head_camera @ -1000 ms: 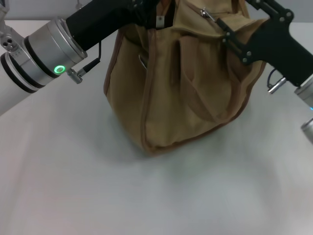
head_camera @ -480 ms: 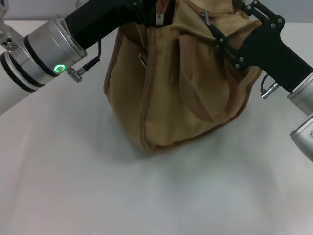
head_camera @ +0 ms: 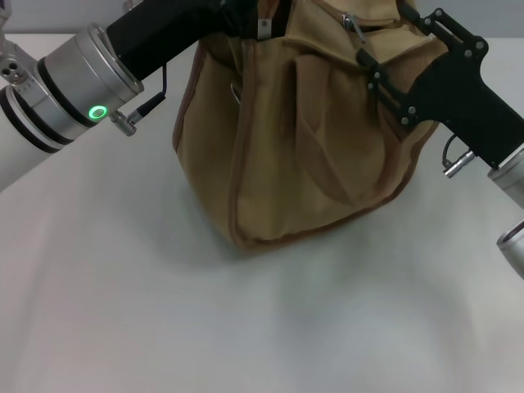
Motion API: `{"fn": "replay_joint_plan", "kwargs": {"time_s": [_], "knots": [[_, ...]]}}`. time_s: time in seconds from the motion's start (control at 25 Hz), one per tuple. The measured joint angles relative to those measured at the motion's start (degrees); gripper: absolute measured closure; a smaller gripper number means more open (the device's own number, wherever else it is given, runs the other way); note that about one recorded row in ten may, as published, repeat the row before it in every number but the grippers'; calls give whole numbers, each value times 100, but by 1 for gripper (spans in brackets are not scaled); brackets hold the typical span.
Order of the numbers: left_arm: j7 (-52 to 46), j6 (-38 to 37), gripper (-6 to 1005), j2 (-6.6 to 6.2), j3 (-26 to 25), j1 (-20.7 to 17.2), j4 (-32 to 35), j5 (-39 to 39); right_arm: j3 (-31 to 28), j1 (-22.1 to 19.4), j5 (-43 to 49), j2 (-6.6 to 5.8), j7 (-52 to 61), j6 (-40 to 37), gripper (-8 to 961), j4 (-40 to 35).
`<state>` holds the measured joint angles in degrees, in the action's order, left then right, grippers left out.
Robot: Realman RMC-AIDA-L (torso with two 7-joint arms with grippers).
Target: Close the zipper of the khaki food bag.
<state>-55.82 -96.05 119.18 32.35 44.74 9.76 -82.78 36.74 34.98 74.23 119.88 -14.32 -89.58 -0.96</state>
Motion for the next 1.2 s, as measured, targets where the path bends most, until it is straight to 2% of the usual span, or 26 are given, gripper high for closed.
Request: {"fn": "replay_joint_plan", "kwargs": {"time_s": [0.36, 1.2], "knots": [[-18, 1, 954, 0, 15, 20, -46, 8, 0, 127, -3, 0, -1, 269, 377, 10], [1, 0, 949, 0, 0, 53, -80, 10, -88, 282, -14, 1, -2, 327, 408, 18]]}}
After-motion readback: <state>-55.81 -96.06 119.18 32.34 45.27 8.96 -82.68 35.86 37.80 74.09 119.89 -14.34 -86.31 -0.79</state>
